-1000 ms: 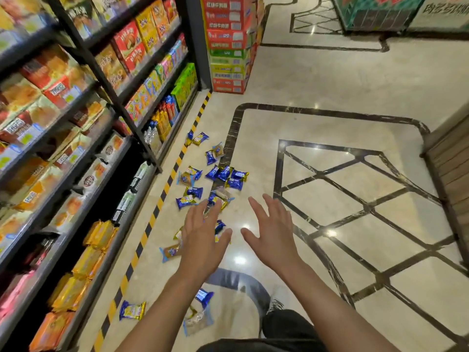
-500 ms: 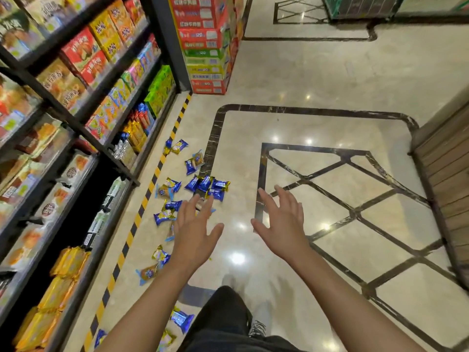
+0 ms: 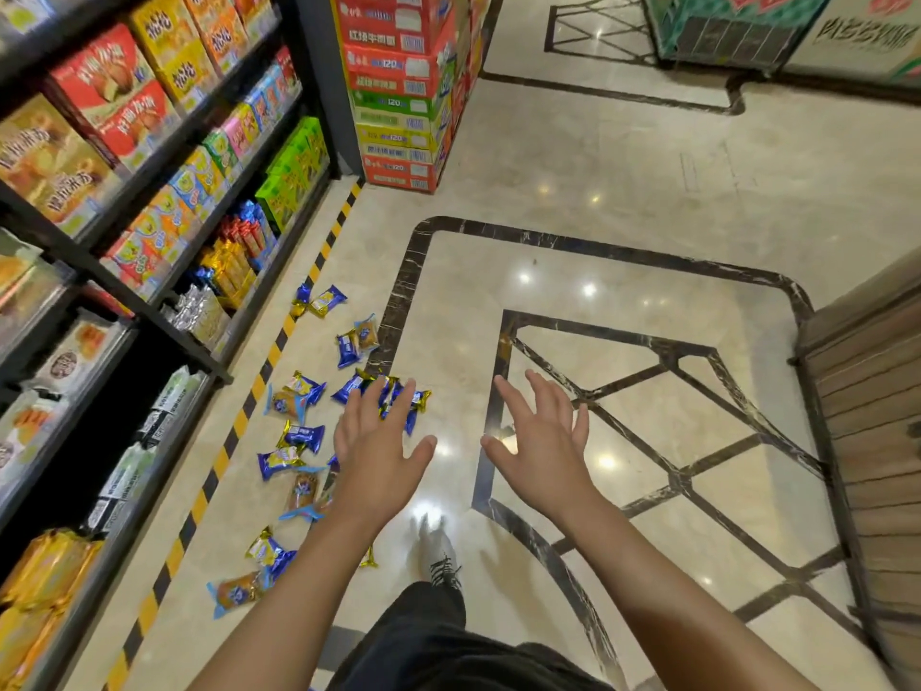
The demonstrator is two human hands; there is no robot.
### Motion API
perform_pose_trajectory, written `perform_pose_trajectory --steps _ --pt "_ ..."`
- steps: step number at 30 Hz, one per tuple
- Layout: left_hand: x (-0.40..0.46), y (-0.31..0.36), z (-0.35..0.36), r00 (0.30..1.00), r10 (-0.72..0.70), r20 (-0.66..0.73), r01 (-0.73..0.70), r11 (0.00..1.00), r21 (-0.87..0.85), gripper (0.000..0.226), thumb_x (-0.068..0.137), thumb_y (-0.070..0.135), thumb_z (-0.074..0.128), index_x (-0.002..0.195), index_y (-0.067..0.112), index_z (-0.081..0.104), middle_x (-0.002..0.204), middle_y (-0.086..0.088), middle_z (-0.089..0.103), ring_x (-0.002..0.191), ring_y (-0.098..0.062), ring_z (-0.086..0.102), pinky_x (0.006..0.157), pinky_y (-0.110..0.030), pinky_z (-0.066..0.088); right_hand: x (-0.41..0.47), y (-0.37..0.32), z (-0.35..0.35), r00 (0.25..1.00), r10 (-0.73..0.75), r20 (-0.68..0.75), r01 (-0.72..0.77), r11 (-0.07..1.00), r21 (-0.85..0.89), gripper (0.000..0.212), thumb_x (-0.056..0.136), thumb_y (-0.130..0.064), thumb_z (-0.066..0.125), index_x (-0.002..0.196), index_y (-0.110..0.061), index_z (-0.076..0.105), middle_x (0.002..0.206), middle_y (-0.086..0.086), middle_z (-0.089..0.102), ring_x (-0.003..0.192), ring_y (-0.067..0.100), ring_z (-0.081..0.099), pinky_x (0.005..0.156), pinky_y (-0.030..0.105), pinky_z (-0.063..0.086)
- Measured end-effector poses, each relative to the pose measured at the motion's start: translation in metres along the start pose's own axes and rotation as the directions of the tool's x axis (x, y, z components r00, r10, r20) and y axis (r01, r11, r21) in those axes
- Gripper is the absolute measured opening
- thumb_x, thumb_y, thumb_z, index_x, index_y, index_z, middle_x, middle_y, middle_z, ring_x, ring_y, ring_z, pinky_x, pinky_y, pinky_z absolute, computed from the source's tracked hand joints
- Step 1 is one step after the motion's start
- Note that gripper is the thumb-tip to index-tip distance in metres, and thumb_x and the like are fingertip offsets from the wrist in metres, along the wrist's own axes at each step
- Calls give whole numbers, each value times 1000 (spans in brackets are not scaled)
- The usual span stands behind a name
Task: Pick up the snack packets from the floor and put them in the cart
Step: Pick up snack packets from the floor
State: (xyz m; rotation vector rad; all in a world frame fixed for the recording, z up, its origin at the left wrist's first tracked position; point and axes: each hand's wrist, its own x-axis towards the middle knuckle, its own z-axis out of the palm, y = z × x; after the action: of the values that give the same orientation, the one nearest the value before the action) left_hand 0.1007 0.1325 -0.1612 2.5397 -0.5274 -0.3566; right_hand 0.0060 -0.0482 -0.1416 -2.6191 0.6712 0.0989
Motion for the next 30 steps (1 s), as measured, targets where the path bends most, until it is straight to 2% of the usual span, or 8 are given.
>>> perform_pose_trajectory --steps 4,7,13,22,30 --pt "51 5 -7 1000 4 12 -4 1000 29 72 95 47 56 156 41 18 166 4 5 152 -21 -11 120 -46 -7 44 -8 -9 1000 2 -7 -2 1000 9 69 92 -52 51 152 -43 18 162 -1 7 150 21 -3 117 58 -6" --pt "82 12 -11 1000 20 -3 -19 999 37 72 94 47 56 155 41 18 166 5 5 152 -20 -11 121 -51 -5 73 -9 -13 1000 -1 -20 1 1000 5 70 91 -52 51 152 -44 17 162 -2 7 150 21 -2 116 58 -6" --pt "135 27 -5 1000 0 -13 1 999 50 72 94 47 56 155 41 19 166 4 5 152 -19 -13 121 -49 -5 138 -2 -18 999 -31 -16 32 999 14 70 91 -54 52 152 -44 19 163 -2 7 150 22 -1 116 55 -8" --pt "236 81 19 986 -162 -40 164 986 42 72 95 47 57 155 43 18 166 2 4 152 -20 -7 120 -44 -1 268 57 -37 982 -153 110 149 988 42 74 90 -56 50 153 -44 12 163 -4 0 150 21 -7 117 53 -11" --pt "330 146 28 942 -297 -155 299 954 -10 71 94 47 59 154 42 22 166 3 6 152 -22 -3 121 -51 6 395 102 -95 950 -267 163 260 963 66 71 92 -55 50 153 -42 16 164 2 5 150 25 -1 118 58 -2"
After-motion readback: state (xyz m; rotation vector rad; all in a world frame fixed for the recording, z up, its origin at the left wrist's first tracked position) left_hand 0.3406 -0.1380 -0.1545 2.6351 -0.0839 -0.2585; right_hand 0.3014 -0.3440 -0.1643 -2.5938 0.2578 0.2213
